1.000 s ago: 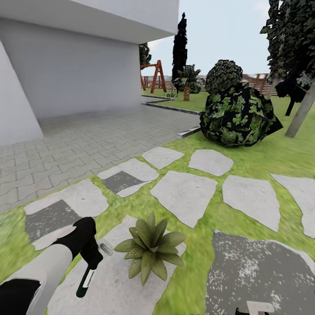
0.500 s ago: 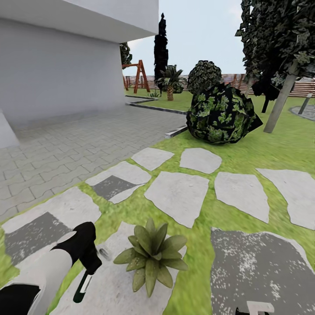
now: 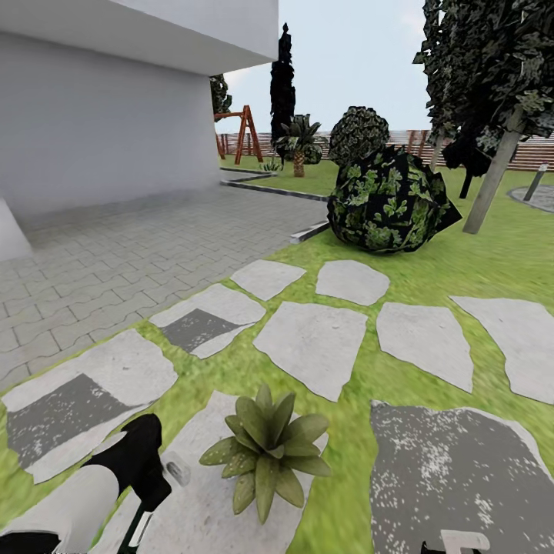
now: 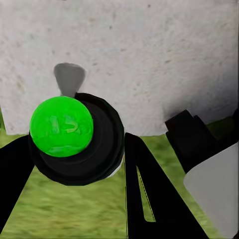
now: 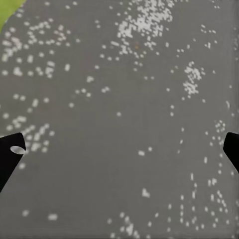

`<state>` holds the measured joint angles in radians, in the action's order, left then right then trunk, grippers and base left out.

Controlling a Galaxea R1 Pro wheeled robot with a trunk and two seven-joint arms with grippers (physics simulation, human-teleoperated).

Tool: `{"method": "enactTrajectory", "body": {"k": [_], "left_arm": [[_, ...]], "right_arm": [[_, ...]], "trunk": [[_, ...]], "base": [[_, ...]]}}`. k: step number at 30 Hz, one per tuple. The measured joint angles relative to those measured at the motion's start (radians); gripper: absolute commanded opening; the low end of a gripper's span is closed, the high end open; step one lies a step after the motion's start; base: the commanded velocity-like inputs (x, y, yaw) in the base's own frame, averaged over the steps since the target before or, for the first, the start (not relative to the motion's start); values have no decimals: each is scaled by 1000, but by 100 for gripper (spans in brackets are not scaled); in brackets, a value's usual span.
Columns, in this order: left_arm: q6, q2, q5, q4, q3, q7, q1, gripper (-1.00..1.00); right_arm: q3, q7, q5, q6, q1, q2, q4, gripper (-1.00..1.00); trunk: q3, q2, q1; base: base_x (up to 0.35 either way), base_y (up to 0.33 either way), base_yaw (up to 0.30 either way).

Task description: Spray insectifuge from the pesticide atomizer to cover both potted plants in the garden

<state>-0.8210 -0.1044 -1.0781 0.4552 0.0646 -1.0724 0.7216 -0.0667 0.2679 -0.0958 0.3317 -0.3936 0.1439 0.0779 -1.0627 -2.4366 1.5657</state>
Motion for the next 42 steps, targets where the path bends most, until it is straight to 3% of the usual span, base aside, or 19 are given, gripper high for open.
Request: {"method": "enactTrajectory", "body": {"k": [4,11,17,31,42], "left_arm": [[0,-8,2,4,-77,4,2,-100],[-1,-8,5,5,-113,0,2,-100],[-1,-4,7,7,-178,-2,11,-100],[6,6,2,7,-175,1,12,-100],[1,7,-4,7,-160,-4,17,-100]], "right_arm": [[-2,0,0,0,0,0,1,100],[-5,0,1,-1,0,-3,3,100],[-3,3,0,0,0,-1,3,100],[-1,3,0,-1,0,-2,2,100],[-1,3,0,-1,0,-4,1,100]], "trunk": [[0,0,0],[0,0,0],[0,0,0],[0,0,0],[0,0,0]], "base": [[0,0,0],[0,0,47],[0,-166,258],[-122,-256,38],[-166,-234,250]]}}
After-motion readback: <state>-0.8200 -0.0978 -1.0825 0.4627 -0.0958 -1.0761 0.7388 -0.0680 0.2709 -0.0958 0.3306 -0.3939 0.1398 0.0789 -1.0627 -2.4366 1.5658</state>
